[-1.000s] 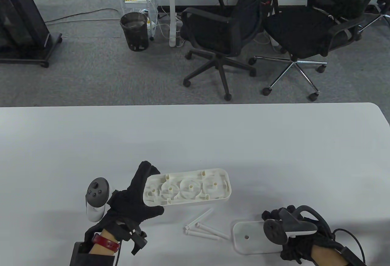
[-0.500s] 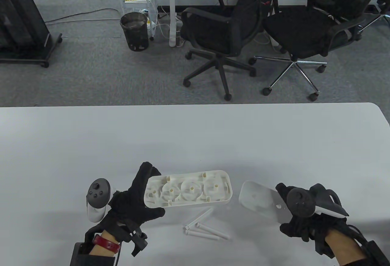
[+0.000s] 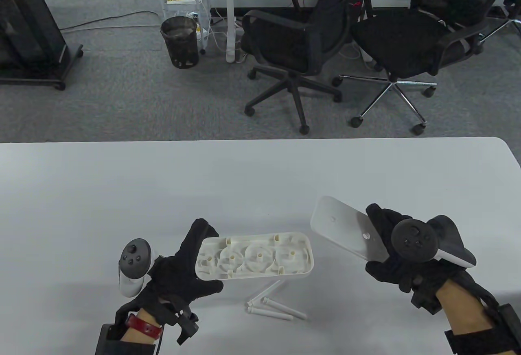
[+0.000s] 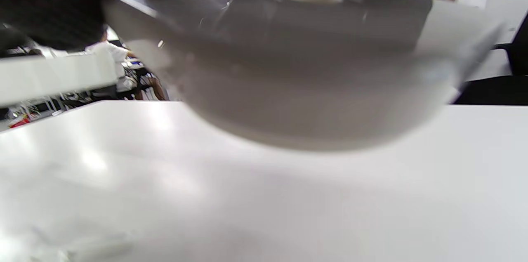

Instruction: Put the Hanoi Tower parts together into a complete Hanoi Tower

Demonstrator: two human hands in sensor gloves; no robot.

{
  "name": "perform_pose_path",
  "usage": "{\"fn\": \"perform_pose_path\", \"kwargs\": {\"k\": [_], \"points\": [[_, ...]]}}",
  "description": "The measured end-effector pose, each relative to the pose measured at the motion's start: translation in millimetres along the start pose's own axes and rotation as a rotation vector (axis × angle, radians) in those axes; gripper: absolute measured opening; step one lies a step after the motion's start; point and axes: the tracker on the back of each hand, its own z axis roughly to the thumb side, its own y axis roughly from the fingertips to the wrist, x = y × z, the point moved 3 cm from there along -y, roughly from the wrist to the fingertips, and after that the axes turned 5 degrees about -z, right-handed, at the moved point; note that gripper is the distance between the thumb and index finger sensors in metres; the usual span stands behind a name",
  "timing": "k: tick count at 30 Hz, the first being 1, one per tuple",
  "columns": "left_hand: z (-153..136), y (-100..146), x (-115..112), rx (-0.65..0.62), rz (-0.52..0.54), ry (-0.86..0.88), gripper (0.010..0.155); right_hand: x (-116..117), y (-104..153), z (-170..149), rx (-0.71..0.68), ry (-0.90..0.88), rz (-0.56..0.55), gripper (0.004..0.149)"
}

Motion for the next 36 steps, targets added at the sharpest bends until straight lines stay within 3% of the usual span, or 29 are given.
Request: {"fn": "perform_pose_path", "kwargs": {"k": [8, 18, 26, 36], "points": [[3, -1, -2, -0.008, -0.003, 0.007, 0.122, -16, -21, 61, -0.169, 0.018, 0.003, 0.11], [8, -2, -6, -0.019, -0.02, 0.012, 0.121, 5, -41, 124, -0.312, 0.09, 0.105, 0.108], [10, -3, -9, -0.023, -0.03, 0.015, 0.121, 26, -50, 155, -0.37, 0.098, 0.174, 0.108], [11, -4, -13, -0.029, -0.034, 0.015, 0.116, 42, -54, 166, -0.389, 0.094, 0.202, 0.104]]}}
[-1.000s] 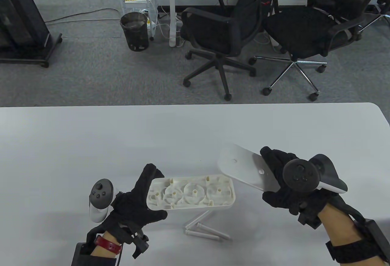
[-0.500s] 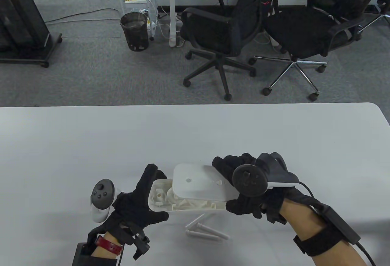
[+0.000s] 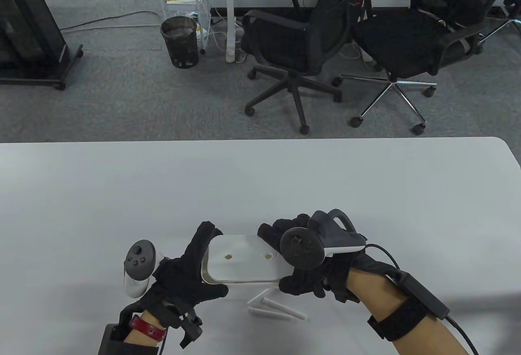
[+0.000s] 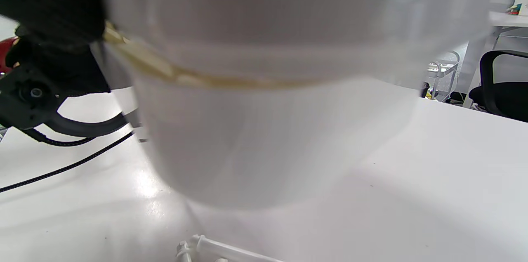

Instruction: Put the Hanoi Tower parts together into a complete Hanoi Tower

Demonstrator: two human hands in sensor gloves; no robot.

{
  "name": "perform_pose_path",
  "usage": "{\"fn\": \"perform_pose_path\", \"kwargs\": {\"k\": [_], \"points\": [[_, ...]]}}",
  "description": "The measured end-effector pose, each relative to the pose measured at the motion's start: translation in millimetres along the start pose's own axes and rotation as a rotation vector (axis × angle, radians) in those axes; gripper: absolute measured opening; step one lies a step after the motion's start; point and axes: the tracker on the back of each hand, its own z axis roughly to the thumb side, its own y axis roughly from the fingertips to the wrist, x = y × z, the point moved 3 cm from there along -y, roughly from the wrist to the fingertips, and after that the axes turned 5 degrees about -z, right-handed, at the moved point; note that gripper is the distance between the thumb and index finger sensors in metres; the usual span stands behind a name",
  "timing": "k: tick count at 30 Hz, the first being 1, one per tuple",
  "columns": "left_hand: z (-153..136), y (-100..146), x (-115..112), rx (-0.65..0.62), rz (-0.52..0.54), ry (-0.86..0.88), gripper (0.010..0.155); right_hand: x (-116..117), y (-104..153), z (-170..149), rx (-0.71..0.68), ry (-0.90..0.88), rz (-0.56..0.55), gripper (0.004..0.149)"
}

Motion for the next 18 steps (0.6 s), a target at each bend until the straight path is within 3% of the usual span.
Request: {"fn": "perform_pose_path", "kwargs": {"k": [7, 18], "points": [[-0.2, -0.3, -1.6, -0.003, 0.005, 0.003, 0.114, 2.4, -2.0, 2.8, -0.009, -0.005, 0.016, 0.094], [2.5, -1.3, -4.2, -0.004, 0.014, -0.002, 0.11, 3.8, -5.7, 4.7, -0.011, -0.014, 0.041, 0.091]]}}
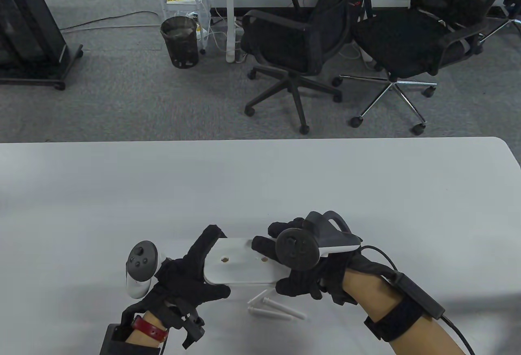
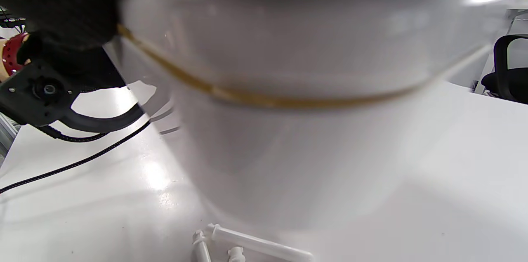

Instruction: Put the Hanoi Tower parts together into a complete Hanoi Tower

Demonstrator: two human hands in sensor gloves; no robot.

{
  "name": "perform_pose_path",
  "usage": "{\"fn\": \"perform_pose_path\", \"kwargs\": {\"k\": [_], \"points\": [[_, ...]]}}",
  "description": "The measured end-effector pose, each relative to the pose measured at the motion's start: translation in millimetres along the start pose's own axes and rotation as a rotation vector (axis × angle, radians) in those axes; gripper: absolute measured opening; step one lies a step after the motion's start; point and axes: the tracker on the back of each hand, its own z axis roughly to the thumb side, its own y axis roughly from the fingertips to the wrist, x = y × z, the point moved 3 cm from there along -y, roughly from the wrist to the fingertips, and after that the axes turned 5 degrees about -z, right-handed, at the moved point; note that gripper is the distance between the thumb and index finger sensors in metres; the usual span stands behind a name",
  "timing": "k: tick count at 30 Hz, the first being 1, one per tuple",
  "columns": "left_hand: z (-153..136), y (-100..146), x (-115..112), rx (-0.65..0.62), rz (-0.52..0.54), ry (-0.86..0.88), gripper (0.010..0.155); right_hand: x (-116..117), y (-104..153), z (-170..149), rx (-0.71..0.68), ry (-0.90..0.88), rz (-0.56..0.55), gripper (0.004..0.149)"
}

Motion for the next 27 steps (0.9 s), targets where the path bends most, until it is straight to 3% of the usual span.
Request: {"fn": "perform_pose_path", "kwargs": {"k": [27], "points": [[9.3, 1.8, 0.0, -0.034, 0.094, -0.012, 0.083, 2.3, 3.0, 2.0, -0.026, 0.072, -0.067, 0.092]]}}
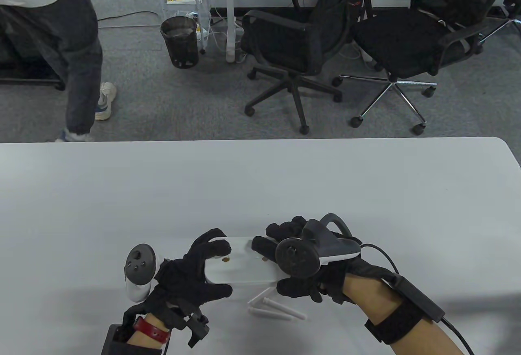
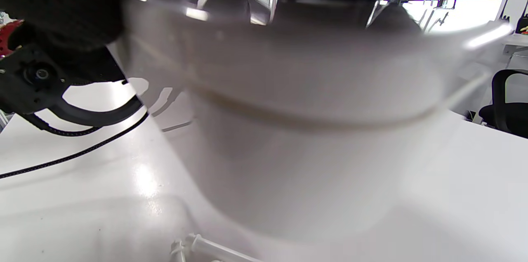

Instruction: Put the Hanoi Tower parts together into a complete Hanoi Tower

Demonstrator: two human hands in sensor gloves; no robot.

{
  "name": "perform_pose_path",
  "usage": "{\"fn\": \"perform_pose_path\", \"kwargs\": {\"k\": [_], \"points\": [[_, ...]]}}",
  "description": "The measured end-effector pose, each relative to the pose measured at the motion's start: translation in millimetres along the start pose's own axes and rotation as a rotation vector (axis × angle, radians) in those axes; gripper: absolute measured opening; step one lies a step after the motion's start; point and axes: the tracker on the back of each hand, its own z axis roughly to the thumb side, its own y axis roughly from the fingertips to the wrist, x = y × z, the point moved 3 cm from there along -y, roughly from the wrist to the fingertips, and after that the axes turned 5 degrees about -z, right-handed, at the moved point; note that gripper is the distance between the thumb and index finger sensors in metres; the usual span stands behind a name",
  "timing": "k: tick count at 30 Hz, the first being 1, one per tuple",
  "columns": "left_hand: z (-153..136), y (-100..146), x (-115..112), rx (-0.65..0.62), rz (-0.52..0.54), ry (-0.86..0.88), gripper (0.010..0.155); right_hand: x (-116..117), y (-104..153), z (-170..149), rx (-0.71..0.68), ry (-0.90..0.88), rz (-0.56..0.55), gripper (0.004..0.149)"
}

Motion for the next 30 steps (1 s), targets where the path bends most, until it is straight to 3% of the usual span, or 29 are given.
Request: {"fn": "perform_pose_path", "kwargs": {"k": [6, 9, 16, 19, 25, 30], "points": [[1, -1, -1, 0.008, -0.011, -0.021, 0.08, 4, 3, -10, 0.035, -0.032, 0.019, 0.091], [2, 0, 3, 0.001, 0.017, 0.012, 0.08, 6, 11, -32, 0.139, -0.177, 0.024, 0.089], [6, 3, 11, -0.014, 0.069, 0.021, 0.081, 8, 41, -77, 0.353, -0.416, -0.157, 0.082], [5, 2, 7, -0.016, 0.074, 0.025, 0.08, 21, 47, -87, 0.423, -0.588, -0.138, 0.085], [4, 1, 5, -0.017, 0.072, 0.03, 0.078, 34, 45, -91, 0.396, -0.853, -0.158, 0.083], [6, 0, 2, -0.005, 0.067, 0.003, 0.077, 34, 50, -93, 0.399, -0.827, -0.149, 0.081]]}}
